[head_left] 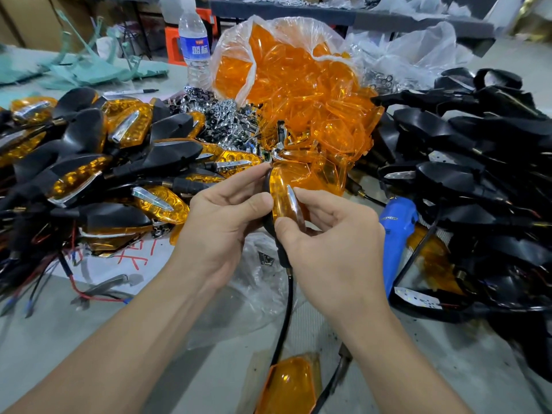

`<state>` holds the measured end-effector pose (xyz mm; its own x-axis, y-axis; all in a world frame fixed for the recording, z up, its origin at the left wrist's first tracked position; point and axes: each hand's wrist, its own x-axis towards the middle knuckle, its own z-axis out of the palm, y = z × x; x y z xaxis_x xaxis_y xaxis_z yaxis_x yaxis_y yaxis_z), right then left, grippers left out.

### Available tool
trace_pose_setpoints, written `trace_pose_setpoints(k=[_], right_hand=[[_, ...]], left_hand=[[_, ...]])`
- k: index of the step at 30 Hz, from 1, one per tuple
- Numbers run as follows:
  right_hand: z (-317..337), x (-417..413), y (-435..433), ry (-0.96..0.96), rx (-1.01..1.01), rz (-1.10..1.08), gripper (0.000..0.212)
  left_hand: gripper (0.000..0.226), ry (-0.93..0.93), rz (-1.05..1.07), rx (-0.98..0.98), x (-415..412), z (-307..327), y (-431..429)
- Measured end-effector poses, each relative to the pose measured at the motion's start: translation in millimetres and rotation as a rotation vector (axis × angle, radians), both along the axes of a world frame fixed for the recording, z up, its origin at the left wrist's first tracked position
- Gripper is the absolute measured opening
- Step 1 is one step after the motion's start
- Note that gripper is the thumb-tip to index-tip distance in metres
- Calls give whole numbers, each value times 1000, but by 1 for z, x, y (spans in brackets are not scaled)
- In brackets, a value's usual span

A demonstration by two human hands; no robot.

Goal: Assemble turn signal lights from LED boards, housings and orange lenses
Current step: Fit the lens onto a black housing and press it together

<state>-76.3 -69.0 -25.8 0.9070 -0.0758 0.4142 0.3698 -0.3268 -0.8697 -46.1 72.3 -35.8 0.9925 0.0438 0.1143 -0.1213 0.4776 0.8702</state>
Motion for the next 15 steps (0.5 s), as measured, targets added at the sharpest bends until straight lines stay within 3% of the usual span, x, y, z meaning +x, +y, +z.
trace_pose_setpoints(k=[6, 9, 15], right_hand=[[0, 0, -2, 24, 19, 36, 37], [-1, -1, 0, 41, 2, 18, 26], [4, -5, -1, 54, -34, 17, 23]], left_hand=[[42, -17, -1, 45, 0, 2, 4], [44, -10, -10, 56, -3, 2, 3], [39, 28, -199, 55, -1, 8, 14]])
